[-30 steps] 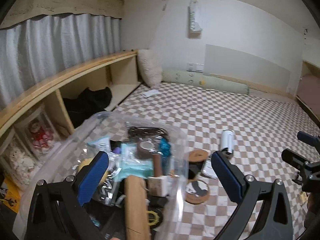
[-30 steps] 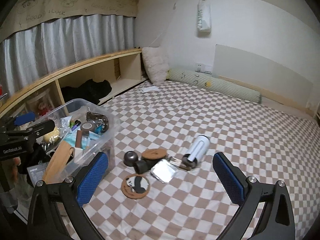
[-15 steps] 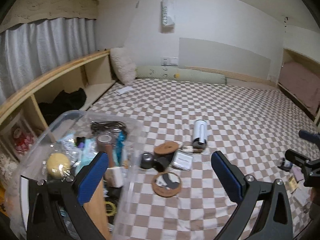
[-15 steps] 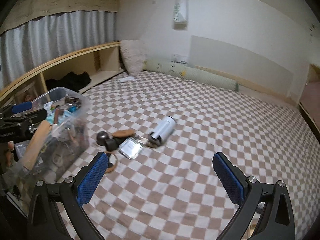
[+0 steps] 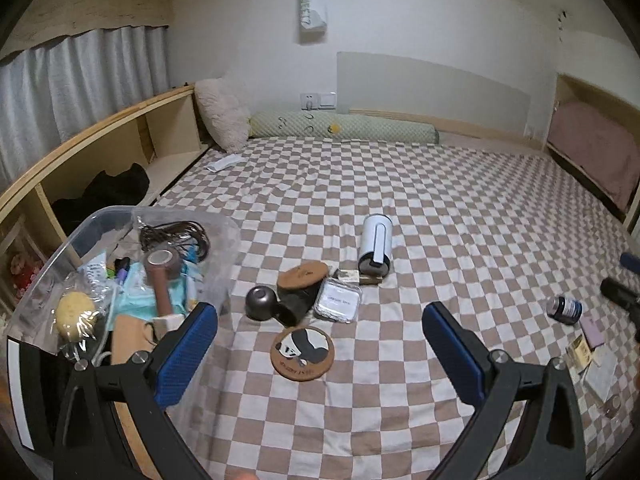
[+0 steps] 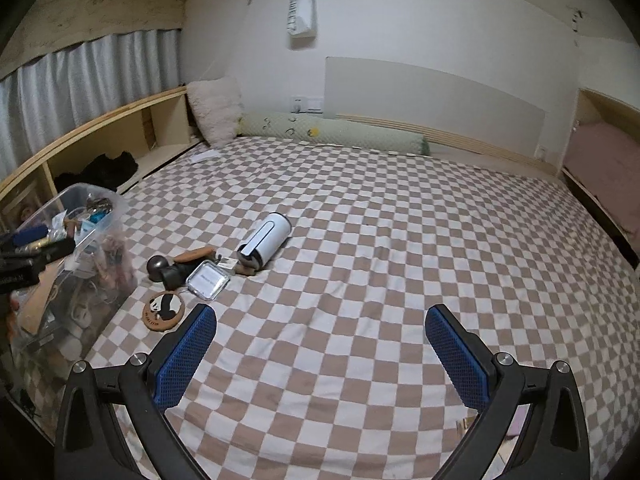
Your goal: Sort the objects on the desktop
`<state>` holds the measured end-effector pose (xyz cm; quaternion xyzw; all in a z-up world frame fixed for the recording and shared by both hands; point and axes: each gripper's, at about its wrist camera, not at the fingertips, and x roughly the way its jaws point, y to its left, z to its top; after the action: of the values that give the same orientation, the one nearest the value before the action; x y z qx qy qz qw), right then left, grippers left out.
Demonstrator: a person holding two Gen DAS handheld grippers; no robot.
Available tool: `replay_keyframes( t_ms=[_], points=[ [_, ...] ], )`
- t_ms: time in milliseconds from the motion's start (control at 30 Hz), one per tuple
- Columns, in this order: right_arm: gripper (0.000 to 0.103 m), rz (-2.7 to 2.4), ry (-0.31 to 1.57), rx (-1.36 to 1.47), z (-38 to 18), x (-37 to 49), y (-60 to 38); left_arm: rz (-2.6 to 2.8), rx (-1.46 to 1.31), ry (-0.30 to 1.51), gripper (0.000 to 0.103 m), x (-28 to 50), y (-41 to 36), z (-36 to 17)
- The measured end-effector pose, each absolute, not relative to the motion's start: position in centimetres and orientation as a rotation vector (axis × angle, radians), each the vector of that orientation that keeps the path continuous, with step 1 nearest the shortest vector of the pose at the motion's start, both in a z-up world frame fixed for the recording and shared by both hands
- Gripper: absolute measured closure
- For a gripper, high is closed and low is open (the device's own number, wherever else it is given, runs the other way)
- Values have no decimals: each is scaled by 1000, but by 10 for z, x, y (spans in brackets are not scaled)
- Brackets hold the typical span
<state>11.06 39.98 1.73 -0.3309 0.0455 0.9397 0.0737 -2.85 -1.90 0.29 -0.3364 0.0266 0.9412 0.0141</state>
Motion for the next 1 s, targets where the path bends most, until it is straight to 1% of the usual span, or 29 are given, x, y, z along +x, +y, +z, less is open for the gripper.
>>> replay_keyframes(
  t_ms=[133,200,333,400,533,633,800,900,967,1000],
  points=[
    [0,2802,186,-1020,7,116,413,2893,-1071,160,0,-29,0,-10],
    [0,2785,180,-1039,0,118,419,2870,-1082,180,0,-29,8,-16],
    [0,2708,44,-1083,-24,120,432,2832,-1089,225,0,-29,24,-25],
    [0,2659,-25,-1150,-42,118,442,2831,-1073,265,0,-29,31,-27],
    [0,2499,-27,-1282,-80,116,477,2810,-1070,310,0,-28,44,-31],
    [0,2328,40,-1418,-110,116,512,2790,-1077,308,0,-28,49,-33],
    [0,2157,128,-1454,-141,129,560,2783,-1048,387,0,-25,59,-41],
    [0,2129,250,-1454,-153,138,583,2754,-1073,395,0,-24,62,-48],
    [1,2136,386,-1484,-163,143,594,2730,-1099,387,0,-23,62,-54],
    [2,2137,438,-1500,-168,145,598,2720,-1111,388,0,-23,61,-57]
  ],
)
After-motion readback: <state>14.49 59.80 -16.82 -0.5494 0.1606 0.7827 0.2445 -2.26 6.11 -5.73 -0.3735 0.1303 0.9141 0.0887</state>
